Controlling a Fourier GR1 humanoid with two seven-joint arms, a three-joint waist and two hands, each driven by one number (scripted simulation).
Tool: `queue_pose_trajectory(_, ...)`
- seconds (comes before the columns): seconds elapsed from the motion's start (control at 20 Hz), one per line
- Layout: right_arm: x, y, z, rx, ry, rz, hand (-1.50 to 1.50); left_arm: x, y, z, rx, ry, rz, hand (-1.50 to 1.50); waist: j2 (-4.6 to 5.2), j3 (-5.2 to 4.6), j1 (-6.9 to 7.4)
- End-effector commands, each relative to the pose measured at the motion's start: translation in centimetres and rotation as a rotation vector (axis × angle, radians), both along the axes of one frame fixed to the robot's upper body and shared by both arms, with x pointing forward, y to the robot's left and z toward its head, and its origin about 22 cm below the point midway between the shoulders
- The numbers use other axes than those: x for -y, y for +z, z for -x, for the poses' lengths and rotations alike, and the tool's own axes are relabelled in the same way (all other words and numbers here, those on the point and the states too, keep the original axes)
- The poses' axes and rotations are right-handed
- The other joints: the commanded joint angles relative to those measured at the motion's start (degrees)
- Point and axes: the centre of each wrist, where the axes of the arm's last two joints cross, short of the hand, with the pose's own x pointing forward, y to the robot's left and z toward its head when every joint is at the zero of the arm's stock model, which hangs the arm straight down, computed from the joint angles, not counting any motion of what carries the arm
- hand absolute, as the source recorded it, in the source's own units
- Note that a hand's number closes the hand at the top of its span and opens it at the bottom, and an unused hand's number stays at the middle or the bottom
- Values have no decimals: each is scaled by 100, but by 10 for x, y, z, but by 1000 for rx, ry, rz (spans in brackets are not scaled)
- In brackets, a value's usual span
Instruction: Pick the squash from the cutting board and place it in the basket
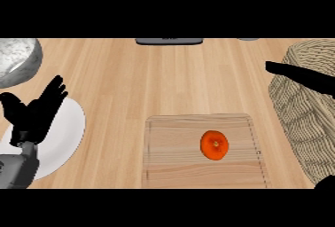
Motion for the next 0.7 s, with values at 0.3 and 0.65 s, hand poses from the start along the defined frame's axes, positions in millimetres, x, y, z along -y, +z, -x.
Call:
queue_pose_trajectory(0.3,-9,-89,5,39,-32,-59,-150,7,-4,-6,2,-11,-15,0,38,4,69)
queue_pose_trajectory(0.65,-34,-148,-8,56,-55,-206,-150,12,-8,-3,-5,3,-5,0,28,2,83)
